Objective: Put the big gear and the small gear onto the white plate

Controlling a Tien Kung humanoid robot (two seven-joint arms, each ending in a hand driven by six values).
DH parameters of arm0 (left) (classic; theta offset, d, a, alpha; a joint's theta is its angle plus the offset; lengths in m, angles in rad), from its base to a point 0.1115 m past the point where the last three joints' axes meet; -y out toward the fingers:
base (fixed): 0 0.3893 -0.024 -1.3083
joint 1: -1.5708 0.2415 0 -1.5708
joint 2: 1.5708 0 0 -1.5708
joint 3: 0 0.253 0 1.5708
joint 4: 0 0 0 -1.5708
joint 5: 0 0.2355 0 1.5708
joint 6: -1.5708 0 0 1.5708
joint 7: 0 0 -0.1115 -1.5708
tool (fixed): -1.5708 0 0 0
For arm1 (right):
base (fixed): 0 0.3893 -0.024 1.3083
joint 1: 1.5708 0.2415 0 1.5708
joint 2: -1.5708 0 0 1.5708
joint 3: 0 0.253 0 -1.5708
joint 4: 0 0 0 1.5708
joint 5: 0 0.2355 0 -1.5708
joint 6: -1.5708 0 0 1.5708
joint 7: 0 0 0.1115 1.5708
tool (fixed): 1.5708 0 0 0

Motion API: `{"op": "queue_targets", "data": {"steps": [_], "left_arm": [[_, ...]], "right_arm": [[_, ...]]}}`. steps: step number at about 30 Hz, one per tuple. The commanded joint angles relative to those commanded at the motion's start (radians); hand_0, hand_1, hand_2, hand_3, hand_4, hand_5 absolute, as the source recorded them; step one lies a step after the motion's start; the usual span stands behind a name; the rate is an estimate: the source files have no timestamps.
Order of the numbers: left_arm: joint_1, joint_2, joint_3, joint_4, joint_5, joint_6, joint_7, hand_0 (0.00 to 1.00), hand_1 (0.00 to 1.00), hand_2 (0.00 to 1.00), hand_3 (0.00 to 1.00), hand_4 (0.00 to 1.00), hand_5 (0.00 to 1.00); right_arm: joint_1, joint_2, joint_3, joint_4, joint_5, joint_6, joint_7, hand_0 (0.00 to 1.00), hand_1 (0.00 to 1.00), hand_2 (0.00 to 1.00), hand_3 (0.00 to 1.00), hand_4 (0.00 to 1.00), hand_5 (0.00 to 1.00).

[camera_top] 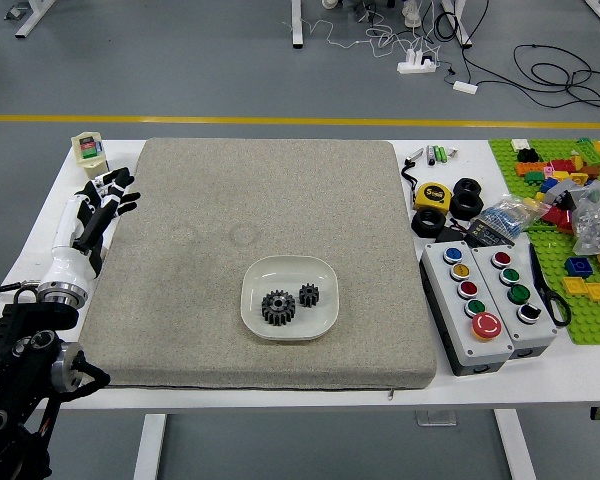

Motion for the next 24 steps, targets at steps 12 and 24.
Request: {"op": "queue_targets", "data": {"steps": [12, 24], "left_arm": [[0.016, 0.0, -0.02, 0.006, -0.128, -0.17, 0.018, 0.81, 0.842, 0.897, 0.822, 0.871, 0.998], [0.029, -0.004, -0.031, 0.003, -0.123, -0.216, 0.017, 0.822, 0.861, 0.904, 0.825, 0.888, 0.998]], "right_arm": [[0.001, 0.002, 0.003, 0.0, -0.007, 0.001, -0.002, 0.657, 0.671, 0.747, 0.556, 0.753, 0.611], [0.001, 0.001, 0.006, 0.0, -0.008, 0.001, -0.001, 0.658, 0.671, 0.747, 0.555, 0.753, 0.612]]}}
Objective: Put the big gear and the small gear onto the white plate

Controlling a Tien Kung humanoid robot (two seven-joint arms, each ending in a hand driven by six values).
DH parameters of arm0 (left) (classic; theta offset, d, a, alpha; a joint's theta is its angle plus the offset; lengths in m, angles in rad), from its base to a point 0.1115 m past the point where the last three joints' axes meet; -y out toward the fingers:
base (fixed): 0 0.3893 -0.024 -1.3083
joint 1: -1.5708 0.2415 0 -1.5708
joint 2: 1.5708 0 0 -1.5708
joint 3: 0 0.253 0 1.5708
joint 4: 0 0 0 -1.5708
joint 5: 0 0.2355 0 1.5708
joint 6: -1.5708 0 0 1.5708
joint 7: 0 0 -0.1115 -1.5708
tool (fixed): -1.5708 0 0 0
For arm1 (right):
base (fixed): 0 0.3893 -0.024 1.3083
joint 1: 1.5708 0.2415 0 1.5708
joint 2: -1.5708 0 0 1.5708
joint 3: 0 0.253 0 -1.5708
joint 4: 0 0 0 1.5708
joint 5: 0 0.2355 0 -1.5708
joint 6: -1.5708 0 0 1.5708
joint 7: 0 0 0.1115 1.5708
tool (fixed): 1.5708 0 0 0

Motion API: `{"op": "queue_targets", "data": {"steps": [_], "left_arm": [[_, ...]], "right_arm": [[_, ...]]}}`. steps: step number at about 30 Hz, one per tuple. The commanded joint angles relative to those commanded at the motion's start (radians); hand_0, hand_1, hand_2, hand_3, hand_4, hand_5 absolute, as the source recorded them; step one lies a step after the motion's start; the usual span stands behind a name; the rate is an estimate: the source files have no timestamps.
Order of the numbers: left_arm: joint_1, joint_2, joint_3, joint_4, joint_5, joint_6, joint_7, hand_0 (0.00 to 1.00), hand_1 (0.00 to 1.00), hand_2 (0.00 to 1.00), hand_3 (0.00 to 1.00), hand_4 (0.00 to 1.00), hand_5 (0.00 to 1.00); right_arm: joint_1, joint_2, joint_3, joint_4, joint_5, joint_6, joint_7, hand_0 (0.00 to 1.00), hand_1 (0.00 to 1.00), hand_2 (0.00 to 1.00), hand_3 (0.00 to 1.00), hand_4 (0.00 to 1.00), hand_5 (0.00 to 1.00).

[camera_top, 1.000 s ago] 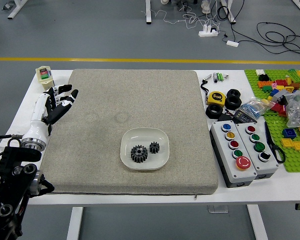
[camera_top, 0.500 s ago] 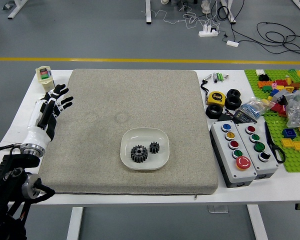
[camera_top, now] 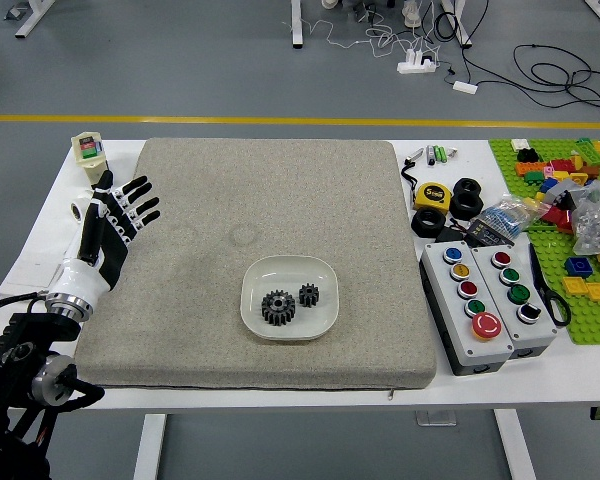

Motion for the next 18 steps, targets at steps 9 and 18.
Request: {"op": "queue_targets", "data": {"steps": [9, 18], "left_arm": [[0.002, -0.002, -0.008, 0.003, 0.007, 0.014, -0.015, 0.828, 0.865, 0.909, 0.831, 0.89, 0.998], [0.003, -0.01, -0.007, -0.001, 0.008, 0.046, -0.019, 0.836, 0.87, 0.911, 0.869, 0.892, 0.998]], "right_arm": [[0.001, 0.0, -0.001, 0.0, 0.0, 0.0, 0.0, 0.658, 0.671, 0.747, 0.555, 0.753, 0.613], [0.002, 0.0, -0.005, 0.0, 0.009, -0.001, 0.004, 0.658, 0.671, 0.746, 0.555, 0.753, 0.613]]}}
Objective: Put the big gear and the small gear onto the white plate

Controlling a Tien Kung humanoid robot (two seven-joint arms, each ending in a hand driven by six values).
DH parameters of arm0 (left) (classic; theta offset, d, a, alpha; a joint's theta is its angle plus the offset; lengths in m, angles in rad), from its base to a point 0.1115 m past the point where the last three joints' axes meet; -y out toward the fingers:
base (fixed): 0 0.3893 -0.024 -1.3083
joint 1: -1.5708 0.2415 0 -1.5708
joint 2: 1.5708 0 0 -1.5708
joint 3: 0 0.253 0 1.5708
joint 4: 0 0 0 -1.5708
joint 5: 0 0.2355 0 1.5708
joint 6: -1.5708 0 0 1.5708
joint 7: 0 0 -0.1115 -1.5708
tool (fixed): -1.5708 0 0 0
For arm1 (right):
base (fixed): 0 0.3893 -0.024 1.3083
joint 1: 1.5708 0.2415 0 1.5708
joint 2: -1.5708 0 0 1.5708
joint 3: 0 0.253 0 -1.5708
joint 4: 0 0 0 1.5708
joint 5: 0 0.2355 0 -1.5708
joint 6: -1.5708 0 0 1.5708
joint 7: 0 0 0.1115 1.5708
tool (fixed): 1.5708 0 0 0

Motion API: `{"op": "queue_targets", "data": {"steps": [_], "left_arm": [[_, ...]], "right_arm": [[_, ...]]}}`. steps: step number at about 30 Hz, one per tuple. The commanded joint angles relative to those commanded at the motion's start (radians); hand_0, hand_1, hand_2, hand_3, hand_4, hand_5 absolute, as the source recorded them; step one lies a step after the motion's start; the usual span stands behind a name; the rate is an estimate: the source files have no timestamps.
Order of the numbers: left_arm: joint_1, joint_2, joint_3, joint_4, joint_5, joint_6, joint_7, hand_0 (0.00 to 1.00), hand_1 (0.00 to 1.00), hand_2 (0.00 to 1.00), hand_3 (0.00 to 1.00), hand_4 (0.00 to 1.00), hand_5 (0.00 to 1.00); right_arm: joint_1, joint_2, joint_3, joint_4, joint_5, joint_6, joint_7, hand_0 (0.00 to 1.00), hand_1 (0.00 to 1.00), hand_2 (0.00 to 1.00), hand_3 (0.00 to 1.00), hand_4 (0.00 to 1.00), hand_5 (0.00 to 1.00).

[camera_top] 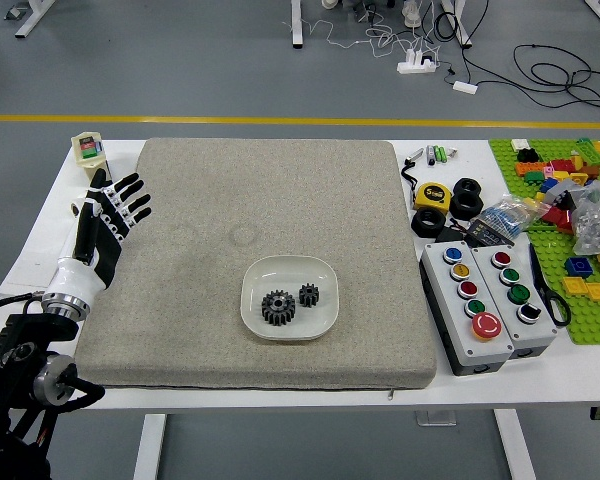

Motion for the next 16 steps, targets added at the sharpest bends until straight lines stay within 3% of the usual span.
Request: {"op": "queue_targets", "data": {"steps": [16], "left_arm": [[0.013, 0.002, -0.002, -0.007, 0.078, 0.041, -0.032, 0.85, 0.884, 0.926, 0.866, 0.889, 0.998]], "right_arm": [[-0.009, 0.003, 0.013, 0.0, -0.023, 0.002, -0.003, 0.657, 0.67, 0.746, 0.555, 0.752, 0.611]]}}
